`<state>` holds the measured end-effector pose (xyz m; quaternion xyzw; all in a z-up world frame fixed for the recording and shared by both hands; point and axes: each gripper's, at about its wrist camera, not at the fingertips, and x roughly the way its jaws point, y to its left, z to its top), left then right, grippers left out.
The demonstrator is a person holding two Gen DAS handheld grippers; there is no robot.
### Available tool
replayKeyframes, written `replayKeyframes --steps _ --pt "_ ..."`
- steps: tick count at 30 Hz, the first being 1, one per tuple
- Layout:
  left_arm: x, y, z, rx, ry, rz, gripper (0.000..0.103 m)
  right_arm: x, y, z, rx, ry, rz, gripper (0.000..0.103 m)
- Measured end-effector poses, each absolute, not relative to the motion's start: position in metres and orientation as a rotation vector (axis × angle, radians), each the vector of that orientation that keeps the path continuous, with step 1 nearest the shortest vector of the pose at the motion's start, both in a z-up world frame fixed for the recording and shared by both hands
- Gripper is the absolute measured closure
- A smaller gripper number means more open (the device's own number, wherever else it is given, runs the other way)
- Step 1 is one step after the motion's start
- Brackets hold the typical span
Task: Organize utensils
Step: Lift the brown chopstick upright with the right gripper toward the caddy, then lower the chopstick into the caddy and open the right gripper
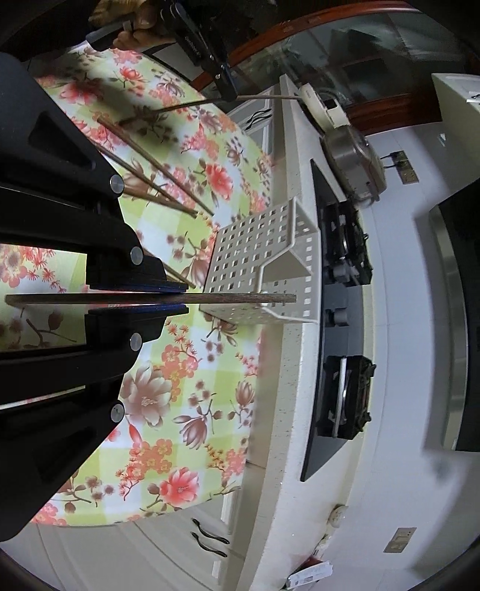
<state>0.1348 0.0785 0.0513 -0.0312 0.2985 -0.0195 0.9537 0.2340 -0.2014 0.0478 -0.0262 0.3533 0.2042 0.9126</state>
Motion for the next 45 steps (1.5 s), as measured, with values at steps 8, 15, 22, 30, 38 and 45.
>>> replayKeyframes --steps 8,15,22,30,38,45 --pt "0.128 0.073 0.059 -0.060 0.593 -0.054 0.097 0.225 -0.204 0.059 -0.042 0.688 0.418 0.096" --pt "0.131 0.068 0.072 -0.058 0.578 -0.065 0.097 0.226 -0.201 0.066 -0.048 0.673 0.419 0.096" --pt "0.153 0.061 0.108 -0.045 0.522 -0.099 0.097 0.240 -0.195 0.091 -0.053 0.635 0.429 0.096" --pt "0.189 0.044 0.165 -0.012 0.430 -0.142 0.097 0.276 -0.183 0.152 -0.053 0.546 0.444 0.096" --pt "0.236 0.028 0.212 0.014 0.370 -0.163 0.097 0.323 -0.167 0.195 -0.037 0.483 0.437 0.096" --pt "0.279 0.018 0.227 0.009 0.351 -0.172 0.097 0.364 -0.151 0.202 -0.020 0.466 0.429 0.096"
